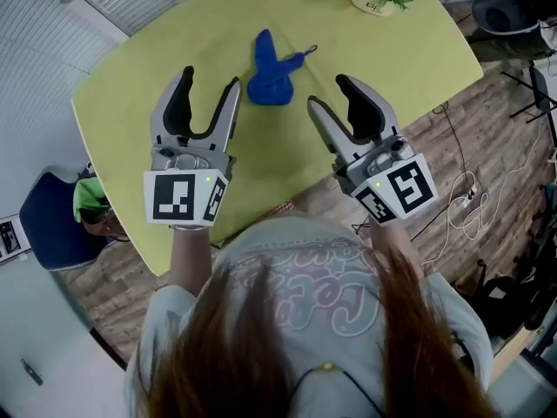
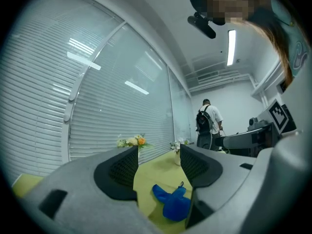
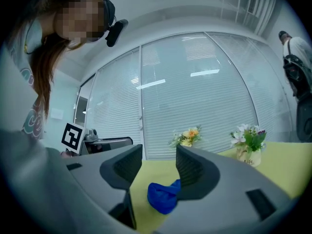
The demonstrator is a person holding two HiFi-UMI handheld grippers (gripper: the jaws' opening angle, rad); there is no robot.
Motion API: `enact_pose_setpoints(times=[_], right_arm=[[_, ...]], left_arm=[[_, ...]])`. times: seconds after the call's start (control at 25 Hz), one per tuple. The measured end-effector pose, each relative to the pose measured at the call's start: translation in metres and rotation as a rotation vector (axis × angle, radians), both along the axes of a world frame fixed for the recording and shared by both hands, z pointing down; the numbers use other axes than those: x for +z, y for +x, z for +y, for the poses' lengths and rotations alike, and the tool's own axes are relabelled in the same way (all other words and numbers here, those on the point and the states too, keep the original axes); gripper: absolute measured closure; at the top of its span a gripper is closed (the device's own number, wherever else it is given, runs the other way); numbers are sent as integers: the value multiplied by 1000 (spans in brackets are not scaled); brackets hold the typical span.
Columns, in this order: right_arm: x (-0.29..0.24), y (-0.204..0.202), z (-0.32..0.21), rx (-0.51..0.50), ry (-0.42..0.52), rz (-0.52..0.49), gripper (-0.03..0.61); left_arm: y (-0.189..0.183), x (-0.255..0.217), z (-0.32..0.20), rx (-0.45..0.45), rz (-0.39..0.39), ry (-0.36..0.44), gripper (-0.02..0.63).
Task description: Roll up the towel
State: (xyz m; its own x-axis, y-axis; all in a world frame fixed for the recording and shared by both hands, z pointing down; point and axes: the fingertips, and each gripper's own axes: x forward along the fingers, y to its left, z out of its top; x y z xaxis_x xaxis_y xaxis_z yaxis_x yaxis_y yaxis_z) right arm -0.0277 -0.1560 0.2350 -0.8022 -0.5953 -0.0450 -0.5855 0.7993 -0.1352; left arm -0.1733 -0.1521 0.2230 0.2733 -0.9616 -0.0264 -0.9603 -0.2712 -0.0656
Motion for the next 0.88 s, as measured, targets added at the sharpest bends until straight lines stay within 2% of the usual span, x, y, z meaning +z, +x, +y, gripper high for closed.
enact_pose_setpoints(times=[0.24,0.44,0.88], right_arm=[[12,-13,-18,12,-17,21,373],[22,-13,-27,13,-35,38,374],[32,-5,-50,-72,-61,64,374]], left_arm=[[-6,26,-20,24,-3,-57,373],[-6,51,-36,8,-11,-115,373],[19,119,-56,-51,-103,-282,372]])
